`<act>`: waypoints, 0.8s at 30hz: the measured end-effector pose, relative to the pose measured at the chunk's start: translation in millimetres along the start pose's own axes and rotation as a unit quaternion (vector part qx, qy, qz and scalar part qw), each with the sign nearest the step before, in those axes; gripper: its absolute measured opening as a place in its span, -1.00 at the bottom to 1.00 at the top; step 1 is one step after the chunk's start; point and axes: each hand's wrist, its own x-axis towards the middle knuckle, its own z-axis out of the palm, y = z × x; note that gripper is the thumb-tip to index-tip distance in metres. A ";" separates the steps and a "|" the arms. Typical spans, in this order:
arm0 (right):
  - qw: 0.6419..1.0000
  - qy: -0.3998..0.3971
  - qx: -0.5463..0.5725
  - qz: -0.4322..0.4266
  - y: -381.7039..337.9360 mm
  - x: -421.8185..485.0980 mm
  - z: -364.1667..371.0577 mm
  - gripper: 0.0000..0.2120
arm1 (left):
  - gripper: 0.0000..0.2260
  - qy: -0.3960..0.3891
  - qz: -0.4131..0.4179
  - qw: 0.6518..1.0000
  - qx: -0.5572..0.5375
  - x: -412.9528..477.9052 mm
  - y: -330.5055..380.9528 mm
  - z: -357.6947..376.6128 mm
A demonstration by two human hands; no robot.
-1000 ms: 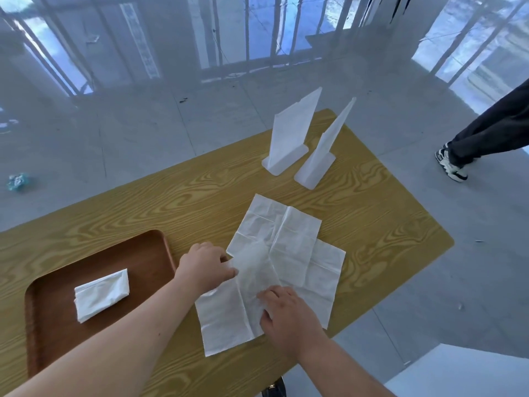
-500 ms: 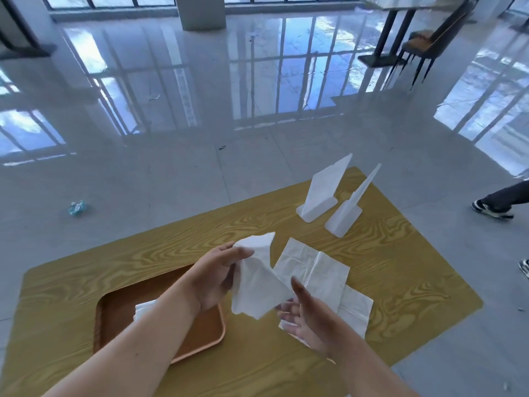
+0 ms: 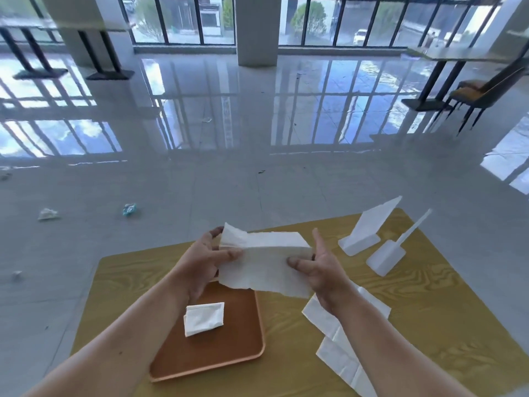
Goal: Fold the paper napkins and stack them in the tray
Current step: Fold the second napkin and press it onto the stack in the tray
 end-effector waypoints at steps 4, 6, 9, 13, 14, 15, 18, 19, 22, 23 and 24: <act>0.988 0.012 -0.149 -0.041 -12.5 2.1 14.9 0.02 | -0.26 0.055 0.048 0.987 0.146 0.2 -1.2 -25.2; 0.979 0.008 -0.195 -0.054 -13.1 2.3 20.3 -0.13 | -0.49 0.056 0.070 0.970 0.227 -4.0 -1.1 -33.6; 0.965 0.006 -0.254 -0.058 -12.8 1.7 24.2 -0.40 | -0.80 0.067 0.091 0.942 0.315 -11.3 1.9 -39.1; 0.943 0.028 -0.322 -0.080 -12.5 -0.2 28.8 -0.87 | -0.91 0.105 0.132 0.887 0.429 -16.6 5.6 -41.1; 0.931 0.030 -0.353 -0.086 -12.1 -0.4 29.5 -0.88 | -0.92 0.112 0.143 0.875 0.449 -17.0 6.9 -41.0; 0.917 0.031 -0.387 -0.092 -11.3 -0.9 29.7 -0.87 | -0.92 0.117 0.158 0.862 0.466 -17.1 8.3 -40.7; 0.870 0.019 -0.479 -0.110 -11.9 -4.7 29.7 -0.85 | -0.98 0.127 0.214 0.829 0.502 -14.0 12.8 -36.8; 0.865 0.007 -0.490 -0.111 -12.7 -5.8 29.5 -0.86 | -0.98 0.129 0.225 0.818 0.513 -12.2 14.0 -35.0; 0.900 -0.062 -0.427 -0.055 -14.8 -9.6 30.5 -0.93 | -0.92 0.140 0.231 0.808 0.523 -7.7 17.0 -27.3; 0.916 -0.085 -0.391 -0.031 -16.5 -11.9 32.4 -0.92 | -0.90 0.149 0.229 0.811 0.518 -7.1 17.6 -24.6; 0.933 -0.104 -0.345 -0.010 -17.3 -13.5 34.1 -0.91 | -0.87 0.162 0.225 0.813 0.512 -6.4 17.8 -22.0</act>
